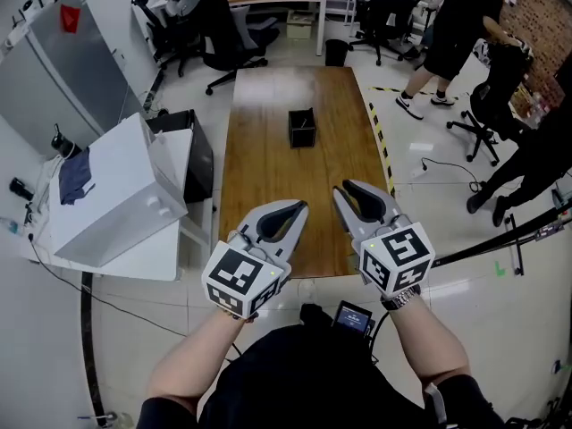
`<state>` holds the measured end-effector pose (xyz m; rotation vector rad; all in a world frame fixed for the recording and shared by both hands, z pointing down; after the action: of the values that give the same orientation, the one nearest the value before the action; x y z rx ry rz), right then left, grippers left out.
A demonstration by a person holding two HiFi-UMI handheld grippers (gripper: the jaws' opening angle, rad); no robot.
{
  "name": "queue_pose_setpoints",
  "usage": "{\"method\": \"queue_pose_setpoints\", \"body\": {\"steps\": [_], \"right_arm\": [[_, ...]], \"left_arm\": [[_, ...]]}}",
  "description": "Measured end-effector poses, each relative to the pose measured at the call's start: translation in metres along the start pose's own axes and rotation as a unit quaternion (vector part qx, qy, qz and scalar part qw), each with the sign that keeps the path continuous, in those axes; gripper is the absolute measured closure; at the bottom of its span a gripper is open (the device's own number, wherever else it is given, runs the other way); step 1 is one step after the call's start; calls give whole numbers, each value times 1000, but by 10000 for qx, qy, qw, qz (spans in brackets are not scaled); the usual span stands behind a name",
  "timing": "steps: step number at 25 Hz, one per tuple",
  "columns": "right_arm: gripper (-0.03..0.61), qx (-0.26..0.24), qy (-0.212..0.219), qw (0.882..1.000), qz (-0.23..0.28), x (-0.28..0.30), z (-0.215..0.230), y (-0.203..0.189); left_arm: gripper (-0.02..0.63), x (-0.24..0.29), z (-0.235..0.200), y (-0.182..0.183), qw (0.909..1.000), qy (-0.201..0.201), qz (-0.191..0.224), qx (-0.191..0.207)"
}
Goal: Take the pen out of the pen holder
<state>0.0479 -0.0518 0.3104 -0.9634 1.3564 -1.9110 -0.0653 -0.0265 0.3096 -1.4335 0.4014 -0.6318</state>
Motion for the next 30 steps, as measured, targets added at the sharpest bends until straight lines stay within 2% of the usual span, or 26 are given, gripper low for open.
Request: {"method": "queue_pose_setpoints", "body": {"steps": [7,11,15,23,30], "right_arm": [[483,96,91,9994,-310,101,94,5],[469,116,128,9984,-533,164,142,-5],[453,162,-10,9971,-747,228,196,-23],[431,319,-85,9905,-1337,332,268,-72],[422,414,-23,9828,-1798,386,295,-101]], "left_arm": [[611,102,-71,-34,9991,204,-330,-198],[611,146,-112,-58,9971,432,-556,-300],[611,183,-145,-86,9946,566,-799,-333],[611,230,-184,-144,9889,684,-1177,-592],[611,239,-198,-166,9846,796,-1347,-775]]}}
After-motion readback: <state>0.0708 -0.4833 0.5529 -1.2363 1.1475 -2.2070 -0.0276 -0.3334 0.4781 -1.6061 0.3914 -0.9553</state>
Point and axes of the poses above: the fingertips, and each gripper's own axes: x forward along the fingers, z to its right, y out of its top, the point moved 4 cm from there along -x, backward along the fingers, and after that the axes turned 11 degrees about x, right-handed, at the moved point
